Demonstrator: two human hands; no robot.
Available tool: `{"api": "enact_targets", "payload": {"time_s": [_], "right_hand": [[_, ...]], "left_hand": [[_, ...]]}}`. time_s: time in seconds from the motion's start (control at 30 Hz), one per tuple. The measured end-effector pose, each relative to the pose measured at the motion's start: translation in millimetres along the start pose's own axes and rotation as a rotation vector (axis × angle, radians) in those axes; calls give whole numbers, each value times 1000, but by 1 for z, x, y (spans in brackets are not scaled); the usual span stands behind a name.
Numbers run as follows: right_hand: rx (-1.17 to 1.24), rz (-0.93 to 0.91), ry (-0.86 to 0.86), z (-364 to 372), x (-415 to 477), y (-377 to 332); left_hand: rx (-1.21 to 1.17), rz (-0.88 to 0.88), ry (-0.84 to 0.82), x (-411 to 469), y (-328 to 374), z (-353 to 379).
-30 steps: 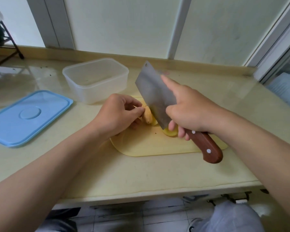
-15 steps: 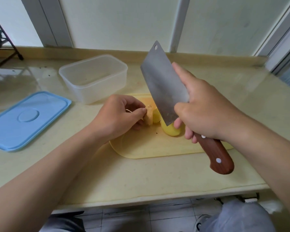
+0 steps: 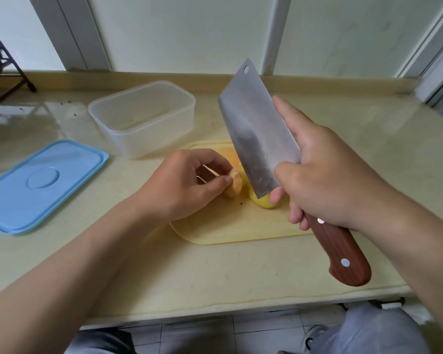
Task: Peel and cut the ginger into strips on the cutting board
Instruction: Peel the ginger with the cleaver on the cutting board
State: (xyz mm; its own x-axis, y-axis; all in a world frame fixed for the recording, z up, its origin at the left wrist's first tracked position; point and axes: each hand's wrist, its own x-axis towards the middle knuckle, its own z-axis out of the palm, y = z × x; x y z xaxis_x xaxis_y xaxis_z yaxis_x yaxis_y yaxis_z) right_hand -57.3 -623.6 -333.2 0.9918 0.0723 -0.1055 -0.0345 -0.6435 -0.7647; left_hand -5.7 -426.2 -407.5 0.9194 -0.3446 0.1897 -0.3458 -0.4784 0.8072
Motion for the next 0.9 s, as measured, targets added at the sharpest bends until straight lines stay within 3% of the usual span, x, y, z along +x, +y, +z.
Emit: {"api": "enact_targets", "payload": {"time_s": [0.2, 0.9], "right_hand": [[8, 28, -13, -3, -4, -3], [-18, 80, -59, -2, -11, -12]], "left_hand": [[81, 143, 49, -1, -2, 3], [26, 129, 70, -1, -3, 7]]}}
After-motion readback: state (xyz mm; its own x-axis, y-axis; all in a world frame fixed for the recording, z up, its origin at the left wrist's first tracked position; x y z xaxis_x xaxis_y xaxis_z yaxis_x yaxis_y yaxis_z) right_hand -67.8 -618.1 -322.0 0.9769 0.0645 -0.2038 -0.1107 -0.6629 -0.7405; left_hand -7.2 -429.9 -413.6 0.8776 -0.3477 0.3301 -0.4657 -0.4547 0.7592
